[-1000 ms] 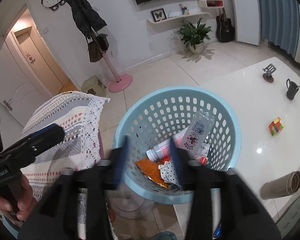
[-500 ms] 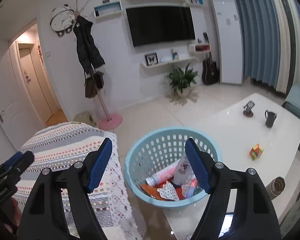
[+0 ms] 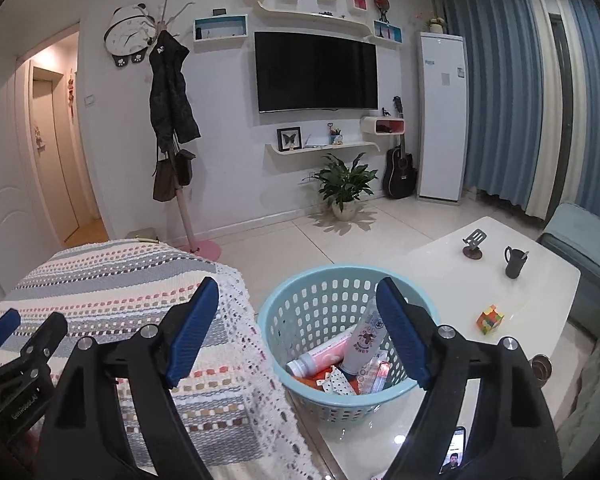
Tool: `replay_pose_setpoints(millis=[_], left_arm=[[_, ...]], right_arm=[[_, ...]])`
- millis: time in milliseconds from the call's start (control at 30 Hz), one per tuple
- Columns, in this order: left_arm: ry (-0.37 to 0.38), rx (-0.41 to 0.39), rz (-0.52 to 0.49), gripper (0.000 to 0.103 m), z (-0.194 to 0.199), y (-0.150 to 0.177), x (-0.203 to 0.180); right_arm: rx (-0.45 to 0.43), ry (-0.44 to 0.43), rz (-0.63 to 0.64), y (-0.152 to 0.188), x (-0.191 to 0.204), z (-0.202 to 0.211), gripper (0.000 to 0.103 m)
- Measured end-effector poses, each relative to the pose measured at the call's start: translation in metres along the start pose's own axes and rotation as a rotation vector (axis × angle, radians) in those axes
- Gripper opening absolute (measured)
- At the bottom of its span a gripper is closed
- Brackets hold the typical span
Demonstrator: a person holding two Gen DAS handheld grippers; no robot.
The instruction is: Collect trash
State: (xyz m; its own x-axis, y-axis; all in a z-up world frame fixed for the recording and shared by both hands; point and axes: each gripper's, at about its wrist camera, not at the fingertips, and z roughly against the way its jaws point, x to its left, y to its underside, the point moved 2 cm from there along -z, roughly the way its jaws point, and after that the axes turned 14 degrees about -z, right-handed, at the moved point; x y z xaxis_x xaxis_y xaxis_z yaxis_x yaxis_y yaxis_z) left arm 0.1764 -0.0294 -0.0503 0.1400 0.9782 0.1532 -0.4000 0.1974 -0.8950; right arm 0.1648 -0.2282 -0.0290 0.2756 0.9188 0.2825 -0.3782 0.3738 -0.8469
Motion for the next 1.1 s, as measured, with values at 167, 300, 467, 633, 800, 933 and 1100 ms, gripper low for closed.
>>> replay_pose_setpoints(millis=[167, 300, 467, 633, 800, 933, 1100], left_arm=[[0.001, -0.014, 0.012, 0.092, 0.007, 0.004, 0.004], [-0.003, 0.000, 0.024, 0.093, 0.001, 0.004, 0.008], [0.000, 0.017, 0.036, 0.094, -0.003, 0.008, 0.010], [0.001, 0.021, 0.024, 0.094, -0.004, 0.008, 0.009], [-0.005, 0.013, 0.007, 0.094, -0.001, 0.010, 0.005], [-0.009, 0.012, 0.009, 0.094, 0.000, 0.009, 0.004], [-0.003, 0.016, 0.023, 0.094, 0.001, 0.010, 0.006]], right_arm=[[-0.036, 0.003, 0.028, 0.007, 0.007, 0.013, 0.084], [-0.028, -0.004, 0.031, 0.011, 0.008, 0.011, 0.085], [-0.021, -0.007, 0.036, 0.016, 0.008, 0.007, 0.085], [-0.006, -0.006, 0.029, 0.018, 0.004, 0.001, 0.085], [0.006, -0.001, 0.024, 0.021, 0.003, -0.004, 0.085], [0.008, 0.002, 0.023, 0.020, 0.003, -0.006, 0.085], [0.013, 0.003, 0.032, 0.021, 0.005, -0.006, 0.085]])
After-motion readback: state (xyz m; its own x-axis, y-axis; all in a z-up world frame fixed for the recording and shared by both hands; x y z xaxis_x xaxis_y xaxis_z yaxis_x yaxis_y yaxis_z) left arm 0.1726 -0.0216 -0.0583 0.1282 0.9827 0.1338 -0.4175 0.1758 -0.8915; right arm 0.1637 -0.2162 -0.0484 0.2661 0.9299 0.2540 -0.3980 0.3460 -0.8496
